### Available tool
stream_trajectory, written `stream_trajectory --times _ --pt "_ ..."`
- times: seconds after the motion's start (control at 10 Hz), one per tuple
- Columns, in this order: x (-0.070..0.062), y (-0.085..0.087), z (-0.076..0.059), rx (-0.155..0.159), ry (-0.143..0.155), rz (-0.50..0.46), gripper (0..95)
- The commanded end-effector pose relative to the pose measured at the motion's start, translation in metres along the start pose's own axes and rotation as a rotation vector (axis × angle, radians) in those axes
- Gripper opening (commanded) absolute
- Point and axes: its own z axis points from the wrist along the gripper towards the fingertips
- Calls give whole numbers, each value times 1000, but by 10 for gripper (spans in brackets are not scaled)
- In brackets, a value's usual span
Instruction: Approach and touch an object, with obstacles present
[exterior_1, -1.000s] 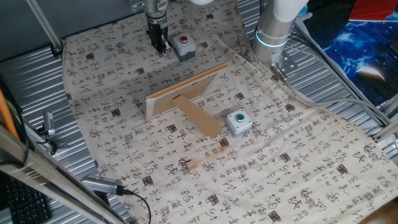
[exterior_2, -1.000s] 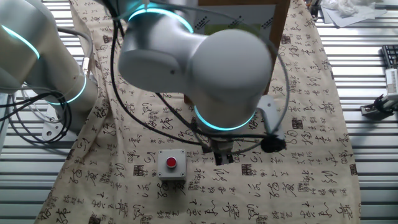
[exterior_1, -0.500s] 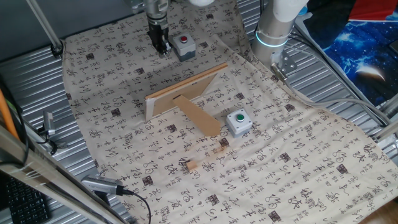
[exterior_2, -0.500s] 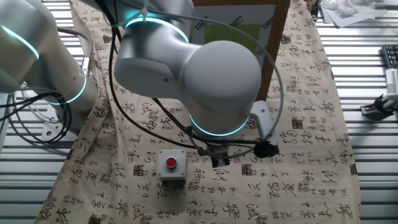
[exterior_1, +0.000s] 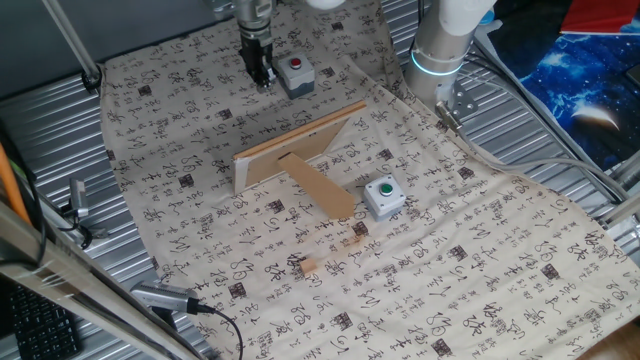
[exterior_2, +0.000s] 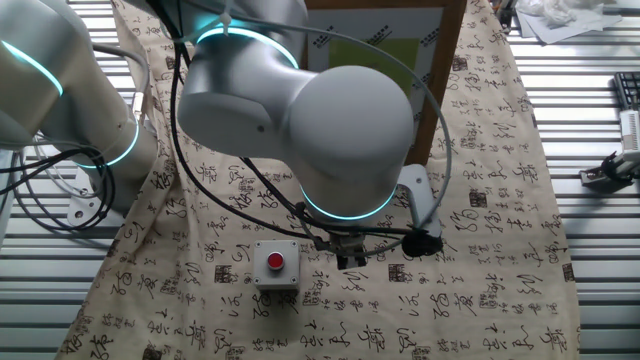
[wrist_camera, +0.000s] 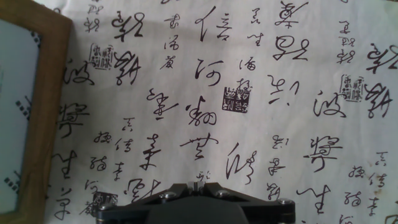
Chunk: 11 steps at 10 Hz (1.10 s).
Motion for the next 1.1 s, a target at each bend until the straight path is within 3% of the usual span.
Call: stream_trajectory --times 0.1,0.6,1.1 --pt "2 0 0 1 5 -2 0" --pt "3 1 3 14 21 -16 0" --pt "4 1 3 12 12 -13 0"
